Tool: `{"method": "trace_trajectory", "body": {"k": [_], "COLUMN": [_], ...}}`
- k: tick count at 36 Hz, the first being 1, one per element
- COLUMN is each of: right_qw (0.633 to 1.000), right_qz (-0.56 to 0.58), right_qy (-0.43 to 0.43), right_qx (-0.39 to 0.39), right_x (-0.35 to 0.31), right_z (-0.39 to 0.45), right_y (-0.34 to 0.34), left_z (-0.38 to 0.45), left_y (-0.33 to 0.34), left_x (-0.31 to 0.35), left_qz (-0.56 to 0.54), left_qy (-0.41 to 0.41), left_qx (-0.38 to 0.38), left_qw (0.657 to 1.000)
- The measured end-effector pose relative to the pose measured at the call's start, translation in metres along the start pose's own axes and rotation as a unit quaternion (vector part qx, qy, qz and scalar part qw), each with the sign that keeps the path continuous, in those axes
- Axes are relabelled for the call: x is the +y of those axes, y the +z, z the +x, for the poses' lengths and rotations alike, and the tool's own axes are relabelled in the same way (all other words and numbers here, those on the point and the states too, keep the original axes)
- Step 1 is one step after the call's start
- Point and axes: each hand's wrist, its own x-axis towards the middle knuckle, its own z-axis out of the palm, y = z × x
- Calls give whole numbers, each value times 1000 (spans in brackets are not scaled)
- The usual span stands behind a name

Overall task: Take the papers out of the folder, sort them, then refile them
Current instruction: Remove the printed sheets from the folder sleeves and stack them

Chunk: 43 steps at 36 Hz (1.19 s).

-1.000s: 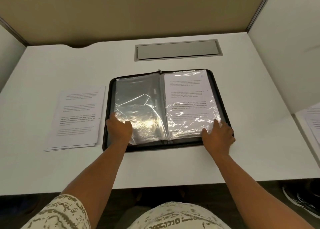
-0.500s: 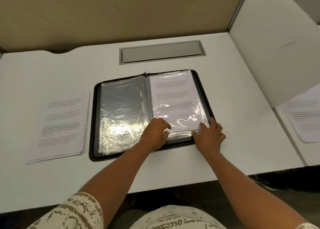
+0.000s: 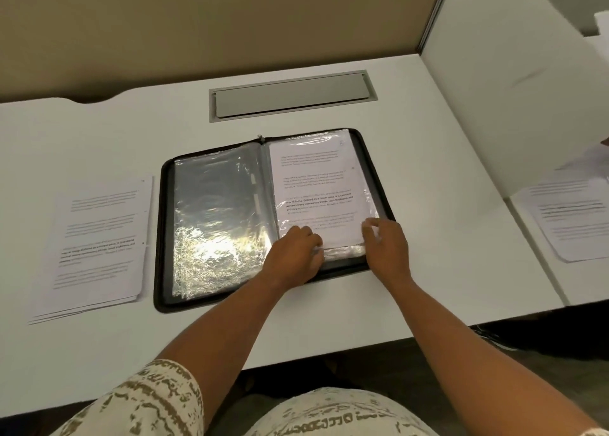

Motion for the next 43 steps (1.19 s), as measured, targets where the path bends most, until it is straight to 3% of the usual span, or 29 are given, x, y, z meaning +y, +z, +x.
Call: {"method": "trace_trajectory", "body": {"k": [3, 7, 10, 16, 29, 36, 43], "right_qw": [988, 963, 963, 958, 948, 926, 894], "right_qz": [127, 214, 210, 204, 171, 222, 285], "right_qy": [89, 162, 165, 186, 269, 297, 326], "right_qx": [-4, -25, -18, -81, -10, -68, -117], "right_x": [-6, 0, 4, -5, -4, 8, 15], "right_z": [-6, -14, -27, -35, 5, -3, -17], "right_y": [-8, -9, -7, 10, 24, 8, -15], "left_z": [-1, -1, 0, -4, -13, -25, -30], "left_y": [-1, -4, -5, -4, 0, 4, 0], "left_x": [0, 1, 2, 3, 5, 7, 7], "left_qz": [-14, -42, -46, -52, -37, -134, -193], "left_qy": [-20, -58, -82, -85, -46, -112, -194], "left_qx": [14, 26, 36, 49, 51, 121, 130], "left_qw": [1000, 997, 995, 994, 997, 977, 953]}}
